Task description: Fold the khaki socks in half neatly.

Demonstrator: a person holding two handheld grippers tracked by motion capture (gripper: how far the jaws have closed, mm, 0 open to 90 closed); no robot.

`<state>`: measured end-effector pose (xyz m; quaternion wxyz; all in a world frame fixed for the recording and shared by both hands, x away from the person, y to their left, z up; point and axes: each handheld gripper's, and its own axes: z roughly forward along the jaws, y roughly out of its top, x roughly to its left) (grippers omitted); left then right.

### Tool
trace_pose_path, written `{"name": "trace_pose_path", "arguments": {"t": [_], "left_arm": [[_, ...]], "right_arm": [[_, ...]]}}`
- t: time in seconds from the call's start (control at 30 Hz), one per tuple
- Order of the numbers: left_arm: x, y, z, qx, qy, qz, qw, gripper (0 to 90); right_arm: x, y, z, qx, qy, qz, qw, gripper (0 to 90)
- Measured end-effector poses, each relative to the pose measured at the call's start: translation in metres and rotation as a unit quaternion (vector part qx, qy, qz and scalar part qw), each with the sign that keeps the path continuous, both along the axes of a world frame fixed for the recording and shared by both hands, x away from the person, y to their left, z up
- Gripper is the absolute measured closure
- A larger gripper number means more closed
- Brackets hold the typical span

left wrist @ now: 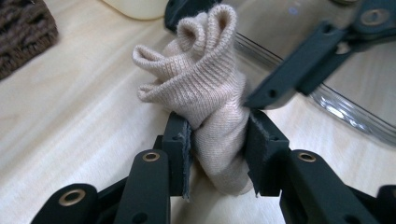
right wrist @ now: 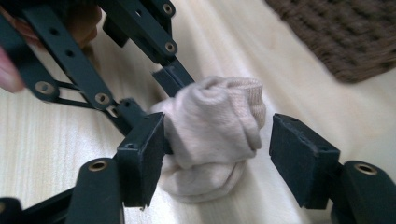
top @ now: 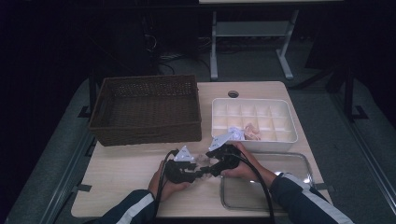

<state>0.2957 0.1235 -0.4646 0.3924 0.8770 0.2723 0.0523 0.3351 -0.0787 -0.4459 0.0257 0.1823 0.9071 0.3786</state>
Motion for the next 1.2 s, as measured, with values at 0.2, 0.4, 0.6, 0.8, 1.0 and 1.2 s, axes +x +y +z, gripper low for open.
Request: {"name": "trace_pose_path", "arguments": {"t": [0.2, 0.4, 0.6, 0.8, 1.0, 1.2], "left_arm": [[-0.003, 0.007, -0.002, -0.007, -0.009, -0.024, 0.9996, 62.3], [-0.002, 0.01, -0.003, -0.008, -0.024, -0.059, 0.9979, 61.4], [0.0, 0.013, -0.002, -0.01, -0.025, -0.053, 0.9982, 50.5], [0.0, 0.025, 0.004, -0.002, -0.022, -0.045, 0.9987, 29.9], [-0.001, 0.053, 0.006, 0.024, -0.039, -0.025, 0.9987, 20.9], [0.005, 0.078, 0.0, 0.031, -0.028, -0.004, 0.9991, 18.6]], "right_arm": [[0.009, 0.002, -0.006, 0.014, 0.037, 0.031, 0.9987, 36.5], [0.019, -0.001, -0.013, 0.04, 0.071, 0.073, 0.994, 43.3], [0.017, 0.004, -0.013, 0.027, 0.069, 0.095, 0.9928, 66.8], [0.011, 0.003, -0.01, 0.012, 0.044, 0.094, 0.9946, 71.8], [0.009, -0.002, -0.007, 0.005, 0.027, 0.081, 0.9964, 72.6], [0.006, -0.007, -0.001, -0.002, 0.011, 0.071, 0.9974, 73.2]]}}
